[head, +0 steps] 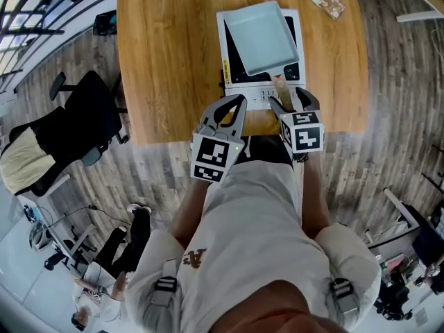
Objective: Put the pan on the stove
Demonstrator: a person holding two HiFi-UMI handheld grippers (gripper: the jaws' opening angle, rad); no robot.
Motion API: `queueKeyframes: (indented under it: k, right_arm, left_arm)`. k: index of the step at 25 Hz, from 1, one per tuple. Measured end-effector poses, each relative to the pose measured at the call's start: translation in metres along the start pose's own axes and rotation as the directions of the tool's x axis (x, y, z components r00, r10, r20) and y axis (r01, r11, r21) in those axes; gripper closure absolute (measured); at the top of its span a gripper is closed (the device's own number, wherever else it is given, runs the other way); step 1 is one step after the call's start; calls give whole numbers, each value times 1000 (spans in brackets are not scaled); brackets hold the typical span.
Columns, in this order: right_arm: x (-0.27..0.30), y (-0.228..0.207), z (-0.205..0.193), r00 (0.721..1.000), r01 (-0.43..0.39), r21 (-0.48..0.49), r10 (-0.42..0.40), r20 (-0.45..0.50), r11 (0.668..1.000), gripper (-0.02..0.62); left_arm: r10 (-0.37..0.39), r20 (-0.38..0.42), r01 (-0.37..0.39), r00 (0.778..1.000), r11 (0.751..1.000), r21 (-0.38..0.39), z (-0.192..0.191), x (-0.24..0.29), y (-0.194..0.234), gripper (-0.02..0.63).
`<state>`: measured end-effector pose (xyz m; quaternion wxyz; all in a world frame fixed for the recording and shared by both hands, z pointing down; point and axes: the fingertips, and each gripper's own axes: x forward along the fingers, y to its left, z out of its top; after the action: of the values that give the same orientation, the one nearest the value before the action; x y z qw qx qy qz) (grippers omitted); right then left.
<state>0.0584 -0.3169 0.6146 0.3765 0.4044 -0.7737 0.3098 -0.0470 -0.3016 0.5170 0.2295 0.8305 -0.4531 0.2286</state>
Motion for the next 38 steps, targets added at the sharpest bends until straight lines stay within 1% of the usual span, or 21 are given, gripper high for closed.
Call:
queueKeyframes:
  k: [6,11,12,13,14,18,22,24,27,33,38]
  right_arm:
    - [-24,-2,10,998,37,6,-38,59,999,273]
    - [-54,3,27,988,66,-3,-65,142,998,276]
    - [-60,3,32,984,77,-9,-75,163,997,288]
    - [-67,4,36,979,92,-17,-87,187,996,324]
    - [-73,5,41,972,108,-27,-100,212,994,360]
    - [-101,14,62,943,152,-58,-127,309,987,423]
    - [-128,25,81,896,198,-78,-148,418,977,492]
    - [-140,28,90,870,212,-78,-152,469,974,537]
    - [-154,33,100,845,222,-77,-152,512,972,559]
    - [-179,42,110,812,233,-72,-153,564,970,571]
    - [-195,53,118,786,217,-106,-109,608,970,574]
  left_arm:
    - [-2,19,2,1000,1000,12,3,-9,-1,588]
    - [7,49,-8,999,1000,24,11,-22,4,588]
    - [10,56,-12,998,1000,26,12,-24,6,588]
    - [14,64,-15,998,999,28,15,-27,8,588]
    - [17,73,-19,997,999,30,18,-30,9,588]
    - [29,114,-34,993,999,42,31,-45,14,588]
    - [30,161,-40,986,998,58,48,-61,16,588]
    - [30,184,-43,982,997,68,55,-68,16,588]
    - [25,217,-43,976,996,80,67,-77,15,588]
    - [29,285,-58,958,994,96,89,-102,16,588]
    - [57,329,-83,943,994,65,95,-116,22,588]
